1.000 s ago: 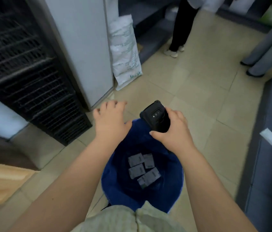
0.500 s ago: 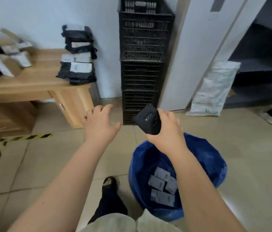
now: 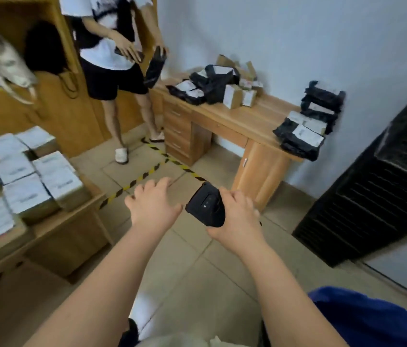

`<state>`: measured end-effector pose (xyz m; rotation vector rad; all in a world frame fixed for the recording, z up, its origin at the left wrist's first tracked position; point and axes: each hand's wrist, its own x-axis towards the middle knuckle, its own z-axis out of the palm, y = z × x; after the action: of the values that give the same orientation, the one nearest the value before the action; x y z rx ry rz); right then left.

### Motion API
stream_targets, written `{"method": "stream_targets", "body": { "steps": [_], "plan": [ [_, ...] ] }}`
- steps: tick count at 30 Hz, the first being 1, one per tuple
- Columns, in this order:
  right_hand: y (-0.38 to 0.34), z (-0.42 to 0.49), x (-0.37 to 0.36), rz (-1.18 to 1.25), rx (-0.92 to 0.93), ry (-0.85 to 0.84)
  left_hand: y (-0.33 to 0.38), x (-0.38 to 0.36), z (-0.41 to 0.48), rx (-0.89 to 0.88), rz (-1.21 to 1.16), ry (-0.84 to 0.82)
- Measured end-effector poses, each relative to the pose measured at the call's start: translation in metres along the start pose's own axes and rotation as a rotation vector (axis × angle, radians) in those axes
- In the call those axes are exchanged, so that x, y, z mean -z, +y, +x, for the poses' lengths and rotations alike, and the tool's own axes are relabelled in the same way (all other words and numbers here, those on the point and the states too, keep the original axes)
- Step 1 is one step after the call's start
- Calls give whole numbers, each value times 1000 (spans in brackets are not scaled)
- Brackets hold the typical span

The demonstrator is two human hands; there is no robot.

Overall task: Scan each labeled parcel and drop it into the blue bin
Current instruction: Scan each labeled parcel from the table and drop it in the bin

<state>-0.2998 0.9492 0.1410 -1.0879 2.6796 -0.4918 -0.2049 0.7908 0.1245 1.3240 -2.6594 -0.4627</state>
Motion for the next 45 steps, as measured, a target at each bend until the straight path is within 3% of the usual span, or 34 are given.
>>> {"method": "stream_targets", "body": {
  "steps": [11, 19, 26, 33, 41, 45],
  "plan": [
    [-286, 100, -133, 80, 337, -153, -302, 89, 45, 345, 108, 138],
    [-418, 138, -197, 98, 455, -266, -440, 121, 46, 622, 57, 129],
    [-480, 158, -252, 86, 581, -403, -504, 126, 55, 826, -16, 159],
    [-513, 187, -299, 86, 646, -539, -543, 95, 81, 1058, -115, 12],
    [-543, 226, -340, -2, 714, -634, -566, 56, 120, 1174, -164, -51],
    [-550, 239, -352, -30, 749, -671, -576, 49, 131, 1209, -161, -8]
  ]
}}
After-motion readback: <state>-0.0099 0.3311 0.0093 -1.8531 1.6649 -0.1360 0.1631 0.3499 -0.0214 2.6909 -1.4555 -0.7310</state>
